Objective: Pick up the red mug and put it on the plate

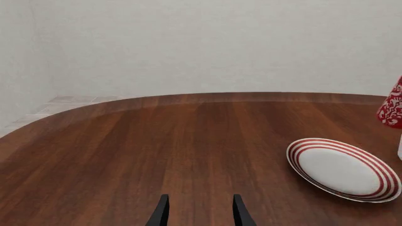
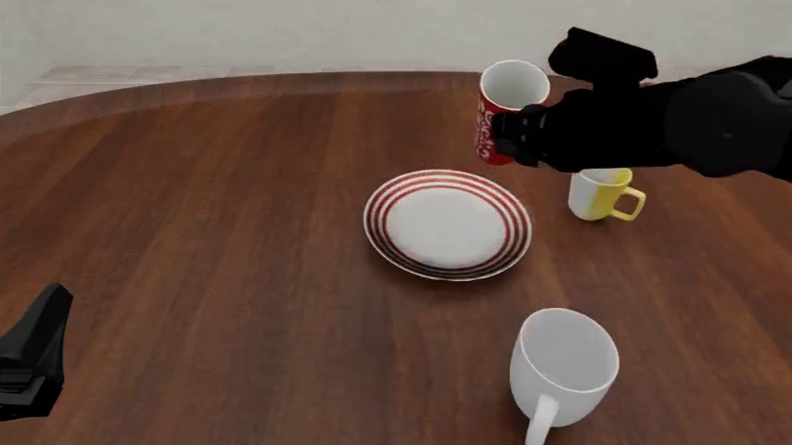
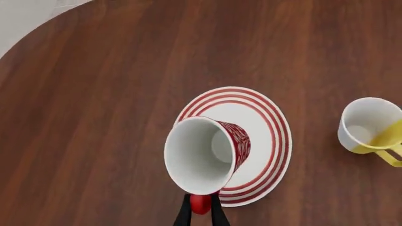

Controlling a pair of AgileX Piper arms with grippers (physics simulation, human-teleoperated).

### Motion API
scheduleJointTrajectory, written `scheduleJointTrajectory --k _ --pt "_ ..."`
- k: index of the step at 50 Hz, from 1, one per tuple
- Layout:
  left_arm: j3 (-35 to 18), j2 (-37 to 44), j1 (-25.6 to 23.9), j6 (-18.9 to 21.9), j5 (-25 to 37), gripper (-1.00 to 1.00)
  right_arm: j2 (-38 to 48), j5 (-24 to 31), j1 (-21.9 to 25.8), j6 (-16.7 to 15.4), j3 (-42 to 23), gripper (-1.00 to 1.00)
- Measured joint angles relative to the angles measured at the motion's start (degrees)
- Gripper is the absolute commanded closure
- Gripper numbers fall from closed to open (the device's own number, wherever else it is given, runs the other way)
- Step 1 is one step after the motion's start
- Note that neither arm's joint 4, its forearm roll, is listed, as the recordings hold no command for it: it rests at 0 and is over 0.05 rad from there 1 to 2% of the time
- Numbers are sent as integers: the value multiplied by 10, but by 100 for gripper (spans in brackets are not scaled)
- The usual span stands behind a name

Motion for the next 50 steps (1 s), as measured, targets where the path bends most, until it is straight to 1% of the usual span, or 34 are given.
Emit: scheduleJointTrajectory --k 23,50 --pt "0 0 0 0 0 -100 95 -29 -20 13 -22 100" --pt "0 0 0 0 0 -100 205 -53 -17 30 -59 100"
